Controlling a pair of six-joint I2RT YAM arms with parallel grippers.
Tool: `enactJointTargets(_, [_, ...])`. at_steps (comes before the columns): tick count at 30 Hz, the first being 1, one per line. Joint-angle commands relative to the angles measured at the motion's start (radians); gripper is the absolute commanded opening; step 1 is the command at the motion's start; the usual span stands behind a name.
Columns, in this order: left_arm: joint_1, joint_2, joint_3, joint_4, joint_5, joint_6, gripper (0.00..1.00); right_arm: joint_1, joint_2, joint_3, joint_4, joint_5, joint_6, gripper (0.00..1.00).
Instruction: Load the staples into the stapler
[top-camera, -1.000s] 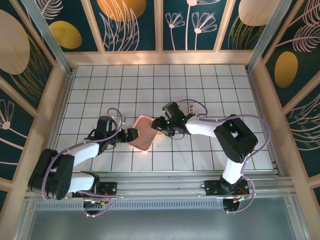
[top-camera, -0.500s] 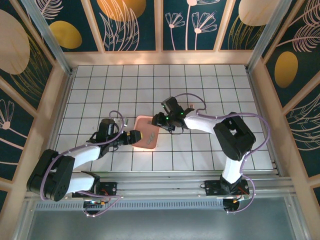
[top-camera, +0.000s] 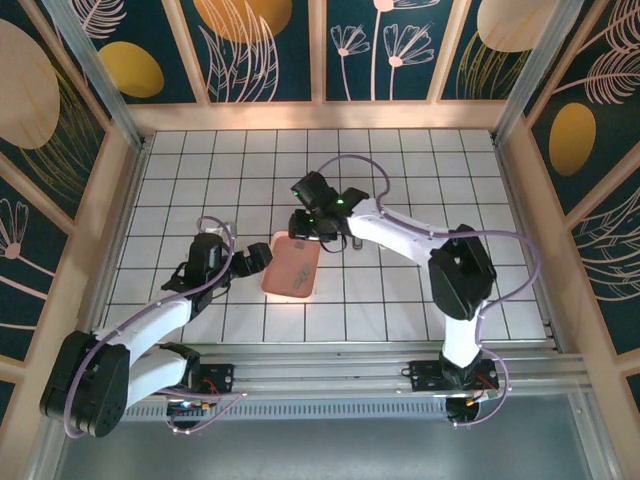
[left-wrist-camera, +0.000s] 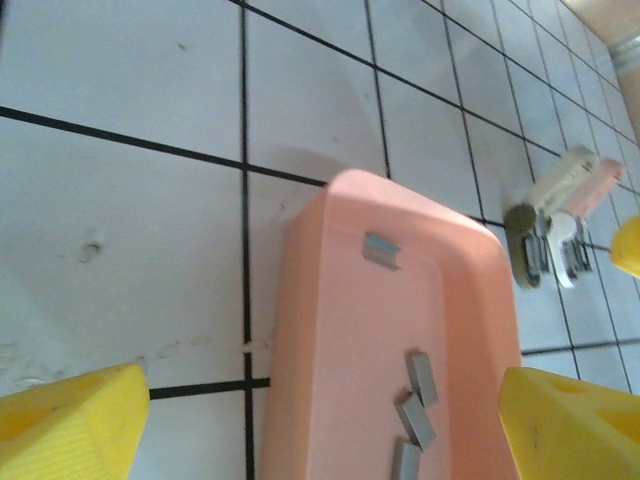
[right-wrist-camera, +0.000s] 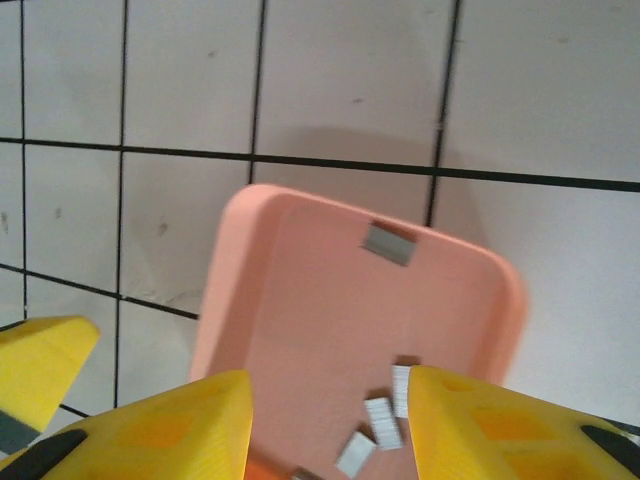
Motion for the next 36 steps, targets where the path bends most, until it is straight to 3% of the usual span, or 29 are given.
enactJointTargets(1, [0.01, 0.015, -0.003, 0.007, -0.07, -0.06, 0.9, 0.036, 0.107, 0.112, -0.196, 0.042, -0.061, 0.45])
enactJointTargets(9, [0.03, 0.05, -0.033, 0.031, -0.021, -0.072, 0.82, 0.046, 0.261, 0.275, -0.353, 0.027, -0.09, 0.43])
enactJointTargets(17, [0.053, 0.055, -0.06, 0.031, -0.011, -0.094, 0.81, 0.042, 0.346, 0.358, -0.445, 0.029, -0.116, 0.41])
enactJointTargets(36, [0.1, -0.035, -0.093, -0.03, -0.088, -0.144, 0.8, 0.042, 0.489, 0.506, -0.607, 0.052, -0.147, 0.4])
